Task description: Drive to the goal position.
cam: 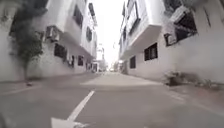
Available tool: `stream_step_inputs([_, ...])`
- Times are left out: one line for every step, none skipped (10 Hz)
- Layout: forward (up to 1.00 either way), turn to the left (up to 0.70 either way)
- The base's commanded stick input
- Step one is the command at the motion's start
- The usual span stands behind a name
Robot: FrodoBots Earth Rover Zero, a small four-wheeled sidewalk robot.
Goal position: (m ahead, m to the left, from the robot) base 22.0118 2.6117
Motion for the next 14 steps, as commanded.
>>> stream_step_inputs([0.85,0.00])
stream_step_inputs([0.85,0.00])
stream_step_inputs([0.85,0.00])
stream_step_inputs([0.85,0.00])
stream_step_inputs([0.85,0.00])
stream_step_inputs([0.85,0.00])
stream_step_inputs([0.85,0.00])
stream_step_inputs([0.85,0.00])
stream_step_inputs([0.85,0.00])
stream_step_inputs([0.85,0.00])
stream_step_inputs([0.85,0.00])
stream_step_inputs([0.85,0.00])
stream_step_inputs([0.85,0.00])
stream_step_inputs([0.85,0.00])
